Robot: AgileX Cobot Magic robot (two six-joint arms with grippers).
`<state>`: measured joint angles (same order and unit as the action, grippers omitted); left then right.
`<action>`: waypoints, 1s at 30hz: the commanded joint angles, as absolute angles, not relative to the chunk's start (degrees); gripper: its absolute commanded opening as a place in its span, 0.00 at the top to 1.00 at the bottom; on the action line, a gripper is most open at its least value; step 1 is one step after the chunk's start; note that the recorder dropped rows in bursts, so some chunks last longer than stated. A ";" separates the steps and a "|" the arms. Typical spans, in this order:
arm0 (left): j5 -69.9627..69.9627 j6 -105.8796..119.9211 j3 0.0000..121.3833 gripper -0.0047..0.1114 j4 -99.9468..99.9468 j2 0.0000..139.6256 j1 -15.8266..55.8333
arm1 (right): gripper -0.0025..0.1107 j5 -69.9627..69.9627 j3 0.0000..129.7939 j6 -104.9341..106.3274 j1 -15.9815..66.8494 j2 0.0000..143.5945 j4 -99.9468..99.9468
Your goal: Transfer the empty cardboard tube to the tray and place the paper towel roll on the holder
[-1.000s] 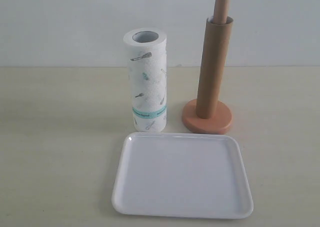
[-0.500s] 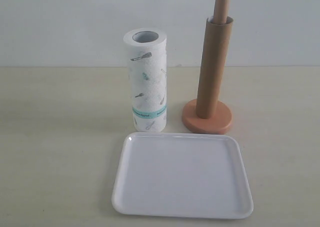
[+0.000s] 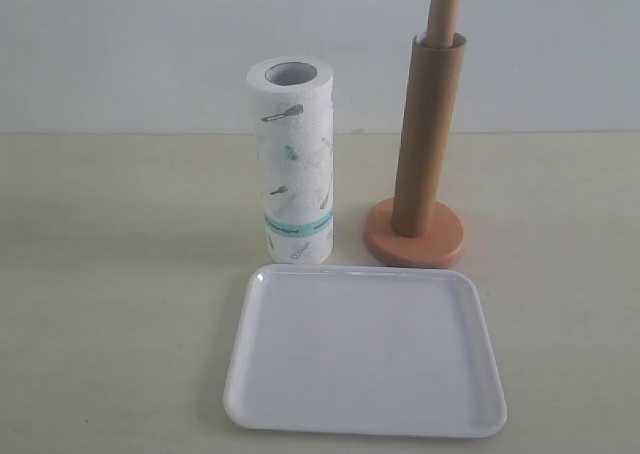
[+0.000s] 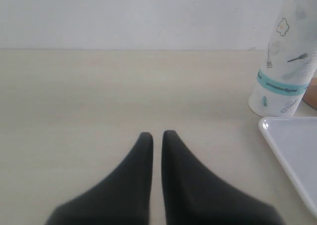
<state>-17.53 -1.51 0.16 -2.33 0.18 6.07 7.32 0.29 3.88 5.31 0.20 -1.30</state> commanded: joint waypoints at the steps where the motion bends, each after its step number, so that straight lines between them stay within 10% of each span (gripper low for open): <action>1: -17.59 -1.34 0.00 0.91 -2.21 0.00 5.88 | 0.97 9.86 4.74 3.52 5.15 2.92 -1.04; 15: -17.59 -1.34 0.00 0.91 -2.21 0.00 5.88 | 0.97 25.45 18.29 7.24 5.15 43.33 -0.93; 30: -17.59 -1.34 0.00 0.91 -2.21 0.00 5.88 | 0.97 32.82 18.29 -8.57 5.15 56.09 0.00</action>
